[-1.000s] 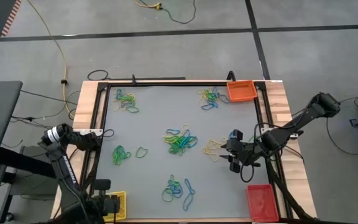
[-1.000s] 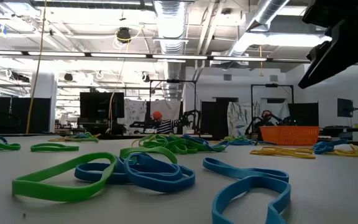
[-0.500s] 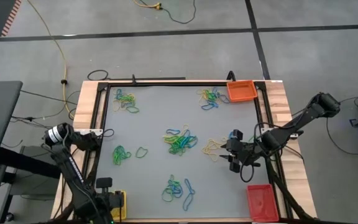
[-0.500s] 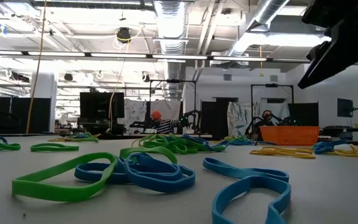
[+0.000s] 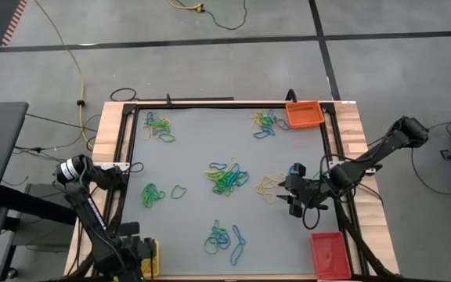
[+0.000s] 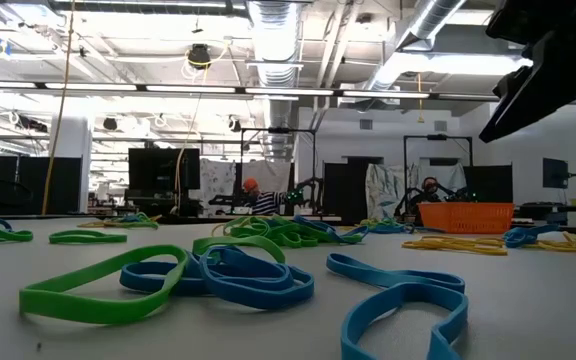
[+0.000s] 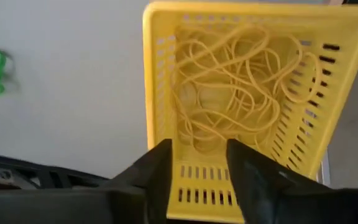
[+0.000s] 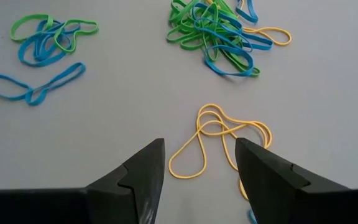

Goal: Sort rubber bands into baskets
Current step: Put the yellow rubber band into the yellow bin

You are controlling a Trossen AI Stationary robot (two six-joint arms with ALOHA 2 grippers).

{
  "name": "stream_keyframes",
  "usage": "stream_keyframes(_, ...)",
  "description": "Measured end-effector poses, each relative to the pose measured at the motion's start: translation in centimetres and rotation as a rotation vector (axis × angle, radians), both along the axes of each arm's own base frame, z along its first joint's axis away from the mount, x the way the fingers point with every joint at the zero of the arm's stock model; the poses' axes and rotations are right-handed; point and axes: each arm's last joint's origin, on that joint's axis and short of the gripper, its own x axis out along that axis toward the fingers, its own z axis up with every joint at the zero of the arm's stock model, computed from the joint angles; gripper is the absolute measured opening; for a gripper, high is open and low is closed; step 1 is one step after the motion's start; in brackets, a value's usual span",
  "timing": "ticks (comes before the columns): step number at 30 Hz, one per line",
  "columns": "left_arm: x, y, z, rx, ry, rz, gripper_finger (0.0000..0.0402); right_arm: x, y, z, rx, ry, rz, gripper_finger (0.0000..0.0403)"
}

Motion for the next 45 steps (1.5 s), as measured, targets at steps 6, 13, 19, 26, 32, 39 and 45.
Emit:
stream_keyframes(6, 0.3, -0.7, 1.6, -0.061, -0.012, -0.014, 0.0184, 0.0, 0.0, 0.0, 0.0, 0.0, 0.0, 0.0224)
stream_keyframes(13, 1.8, -0.4, 5.7, -0.024, -0.167, -0.096, 0.0187, 0.0, 0.0, 0.0, 0.0, 0.0, 0.0, 0.0224)
stream_keyframes(19, 3.4, 0.9, 9.9, 0.133, -0.396, -0.218, 0.0187, 0.0, 0.0, 0.0, 0.0, 0.0, 0.0, 0.0224)
stream_keyframes(26, 5.6, 3.7, 12.9, 0.475, -0.628, -0.33, 0.0187, 0.0, 0.0, 0.0, 0.0, 0.0, 0.0, 0.0224)
stream_keyframes(32, 8.7, 6.9, 13.2, 0.667, -0.631, -0.344, 0.0187, 0.0, 0.0, 0.0, 0.0, 0.0, 0.0, 0.0224)
stream_keyframes(39, 12.4, 12.5, 13.5, 0.82, -0.553, -0.246, 0.0187, 0.0, 0.0, 0.0, 0.0, 0.0, 0.0, 0.0224)
stream_keyframes(45, 15.2, 17.8, 13.6, 0.859, -0.486, -0.136, 0.0187, 0.0, 0.0, 0.0, 0.0, 0.0, 0.0, 0.0224)
